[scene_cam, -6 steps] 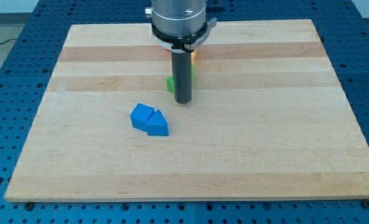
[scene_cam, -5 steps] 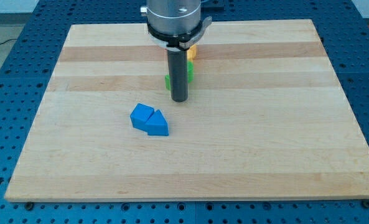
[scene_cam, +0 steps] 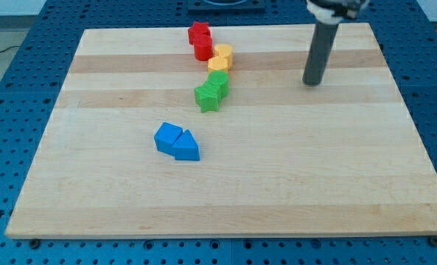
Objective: Move arm to the right of yellow heart
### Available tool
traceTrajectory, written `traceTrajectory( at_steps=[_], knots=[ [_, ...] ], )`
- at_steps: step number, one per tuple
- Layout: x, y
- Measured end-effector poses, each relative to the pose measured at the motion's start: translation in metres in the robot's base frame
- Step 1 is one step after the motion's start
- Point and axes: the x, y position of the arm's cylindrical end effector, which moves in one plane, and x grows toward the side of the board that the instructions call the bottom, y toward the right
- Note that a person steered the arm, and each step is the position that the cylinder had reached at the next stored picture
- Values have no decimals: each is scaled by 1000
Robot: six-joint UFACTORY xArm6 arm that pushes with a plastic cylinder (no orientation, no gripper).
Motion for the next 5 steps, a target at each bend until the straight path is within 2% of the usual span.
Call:
traceTrajectory(
  at_steps=[1, 2, 5],
  knots=[
    [-49, -1],
    [-73, -15],
    [-75, -106]
  ],
)
